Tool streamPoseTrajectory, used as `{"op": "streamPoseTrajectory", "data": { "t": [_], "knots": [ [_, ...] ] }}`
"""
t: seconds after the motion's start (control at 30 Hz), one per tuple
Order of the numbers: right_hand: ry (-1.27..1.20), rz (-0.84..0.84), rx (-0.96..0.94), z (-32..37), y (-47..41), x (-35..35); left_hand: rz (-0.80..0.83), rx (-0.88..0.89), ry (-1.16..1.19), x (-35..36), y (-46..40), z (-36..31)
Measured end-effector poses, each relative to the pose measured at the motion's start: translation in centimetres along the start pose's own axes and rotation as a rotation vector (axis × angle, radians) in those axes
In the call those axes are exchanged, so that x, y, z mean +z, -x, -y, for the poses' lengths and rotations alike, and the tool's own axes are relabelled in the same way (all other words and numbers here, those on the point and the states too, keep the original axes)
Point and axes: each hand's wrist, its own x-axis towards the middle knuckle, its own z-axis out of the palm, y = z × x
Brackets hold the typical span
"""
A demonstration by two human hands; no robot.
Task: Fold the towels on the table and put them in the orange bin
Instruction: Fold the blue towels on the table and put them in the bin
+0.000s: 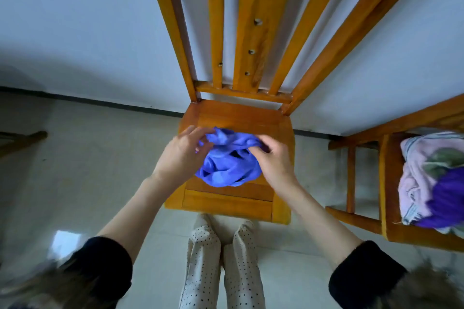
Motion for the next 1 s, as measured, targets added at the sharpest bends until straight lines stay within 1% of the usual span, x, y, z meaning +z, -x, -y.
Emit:
{"op": "streamPoseTrajectory", "data": {
  "t": [0.07,0.17,0.27,0.37,0.43,0.53,0.63,0.7,0.83,1.0],
  "knots": [
    [0.07,0.035,-0.062,4.0,0.3,0.1,-0.031,0.022,0.124,-2.2,0.1,-3.2],
    [0.077,0.034,-0.12,9.6,0.8,-0.4,-0.062,-0.024,0.379,-5.5,0.8,-7.2],
    [0.021,0.023,-0.189,14.5,1.6,-1.6,-0.062,-0.039,0.483,-9.0,2.0,-9.9],
    [0.049,0.087,-0.265,19.3,2.6,-3.0,-0.15,0.0,0.457,-12.5,2.6,-12.7],
    [0.053,0.098,-0.328,22.2,3.4,-4.3,-0.196,0.04,0.431,-14.7,2.9,-14.6],
    [0.059,0.071,-0.404,25.0,4.3,-6.2,-0.242,0.101,0.387,-17.8,3.5,-17.1],
    [0.163,0.051,-0.506,26.5,5.0,-7.4,-0.337,0.175,0.264,-21.2,4.4,-19.2],
    [0.196,0.015,-0.557,27.6,5.7,-7.6,-0.394,0.204,0.236,-23.6,5.2,-20.4],
    [0.181,-0.036,-0.631,29.8,6.3,-7.0,-0.517,0.189,0.232,-27.9,7.5,-21.6],
    [0.276,0.014,-0.687,32.5,5.5,-5.6,-0.682,0.139,0.224,-33.2,11.6,-21.2]
  ]
}}
